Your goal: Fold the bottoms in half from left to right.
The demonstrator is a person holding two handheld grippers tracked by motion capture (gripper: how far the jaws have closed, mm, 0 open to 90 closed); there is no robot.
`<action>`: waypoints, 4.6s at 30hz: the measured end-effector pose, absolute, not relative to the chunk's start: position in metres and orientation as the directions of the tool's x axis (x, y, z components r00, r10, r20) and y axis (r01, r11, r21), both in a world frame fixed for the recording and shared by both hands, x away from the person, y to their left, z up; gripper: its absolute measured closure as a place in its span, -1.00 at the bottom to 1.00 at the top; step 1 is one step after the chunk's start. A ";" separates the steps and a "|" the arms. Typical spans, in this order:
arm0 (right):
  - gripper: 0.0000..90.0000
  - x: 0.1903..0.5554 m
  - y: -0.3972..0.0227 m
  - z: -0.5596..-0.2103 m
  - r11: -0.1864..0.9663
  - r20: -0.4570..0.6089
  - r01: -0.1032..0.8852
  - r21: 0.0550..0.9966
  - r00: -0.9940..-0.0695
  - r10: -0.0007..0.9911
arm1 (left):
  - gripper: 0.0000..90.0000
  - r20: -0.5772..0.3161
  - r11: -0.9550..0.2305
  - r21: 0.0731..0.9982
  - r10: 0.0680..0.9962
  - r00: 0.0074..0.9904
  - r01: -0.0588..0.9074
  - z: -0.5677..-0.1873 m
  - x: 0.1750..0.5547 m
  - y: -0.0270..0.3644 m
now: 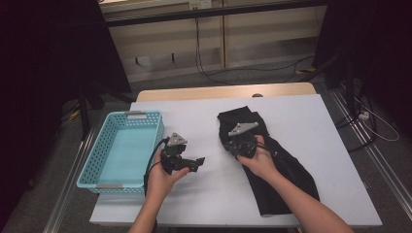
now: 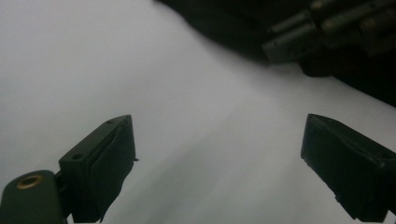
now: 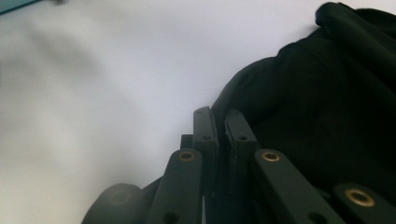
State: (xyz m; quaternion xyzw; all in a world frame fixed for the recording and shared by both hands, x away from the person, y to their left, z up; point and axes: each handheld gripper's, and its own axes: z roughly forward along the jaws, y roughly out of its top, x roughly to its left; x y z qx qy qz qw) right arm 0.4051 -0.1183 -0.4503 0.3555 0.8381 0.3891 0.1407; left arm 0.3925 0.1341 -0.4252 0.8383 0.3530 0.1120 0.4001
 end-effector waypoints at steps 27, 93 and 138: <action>-0.34 0.355 -0.146 -0.421 0.389 0.066 0.468 0.793 -0.702 0.709 | -0.64 -0.140 -0.375 0.738 0.728 0.671 0.561 -0.433 0.418 0.126; -0.06 0.303 -0.285 -0.432 0.240 0.091 0.650 0.721 -0.431 0.898 | -0.07 -0.134 -0.273 0.738 0.837 0.530 0.617 -0.422 0.470 0.140; 0.65 0.283 -0.313 -0.428 0.280 0.021 0.650 0.706 -0.415 0.910 | -0.57 -0.081 -0.385 0.769 0.733 0.676 0.510 -0.422 0.428 0.115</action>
